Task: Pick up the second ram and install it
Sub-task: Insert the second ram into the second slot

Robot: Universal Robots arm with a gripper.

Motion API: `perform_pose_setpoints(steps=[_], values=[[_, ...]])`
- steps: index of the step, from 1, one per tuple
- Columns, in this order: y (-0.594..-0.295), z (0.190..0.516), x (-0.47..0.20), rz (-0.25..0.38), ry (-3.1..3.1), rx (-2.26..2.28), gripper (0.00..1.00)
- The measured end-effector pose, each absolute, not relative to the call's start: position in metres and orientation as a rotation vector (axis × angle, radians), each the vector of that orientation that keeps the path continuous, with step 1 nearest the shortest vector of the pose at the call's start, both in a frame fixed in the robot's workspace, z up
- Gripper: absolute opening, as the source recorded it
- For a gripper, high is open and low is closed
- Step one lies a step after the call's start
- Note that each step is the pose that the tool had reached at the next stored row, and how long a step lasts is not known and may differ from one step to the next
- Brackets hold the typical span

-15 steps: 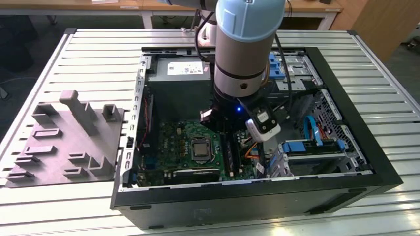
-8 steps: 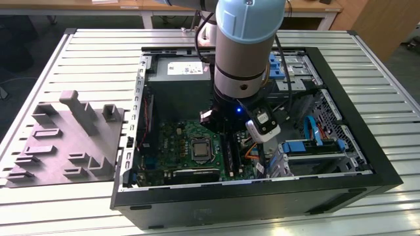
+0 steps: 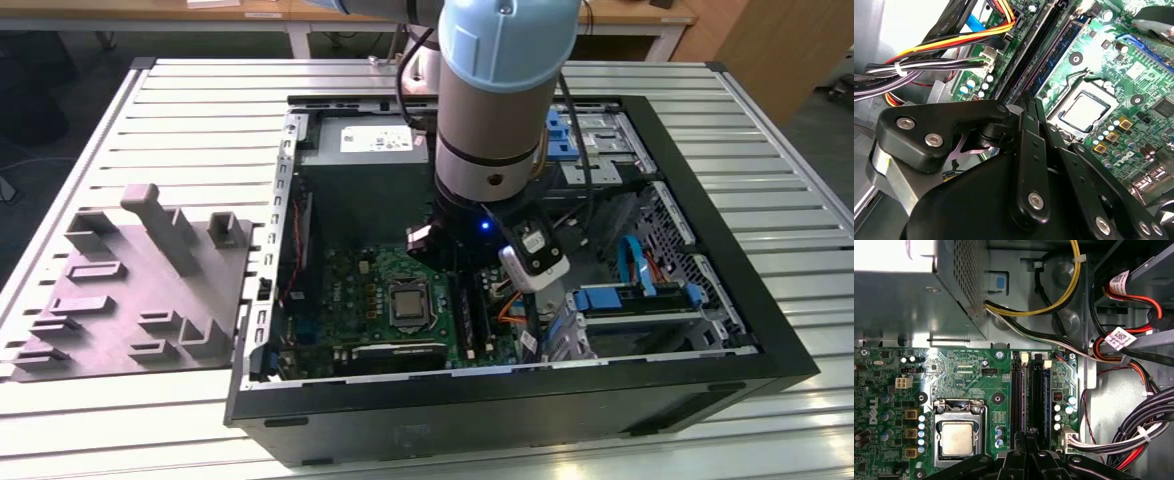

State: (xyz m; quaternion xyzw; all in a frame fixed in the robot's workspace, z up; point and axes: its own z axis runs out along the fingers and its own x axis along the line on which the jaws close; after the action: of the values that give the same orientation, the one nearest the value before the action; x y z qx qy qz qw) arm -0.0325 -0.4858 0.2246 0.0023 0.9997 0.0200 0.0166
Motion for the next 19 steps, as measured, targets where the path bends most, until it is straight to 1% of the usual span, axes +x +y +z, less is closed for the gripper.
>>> perform_pose_setpoints(steps=[19], values=[[-0.4858,0.2225,-0.0326,0.063,3.107,0.023,0.12]])
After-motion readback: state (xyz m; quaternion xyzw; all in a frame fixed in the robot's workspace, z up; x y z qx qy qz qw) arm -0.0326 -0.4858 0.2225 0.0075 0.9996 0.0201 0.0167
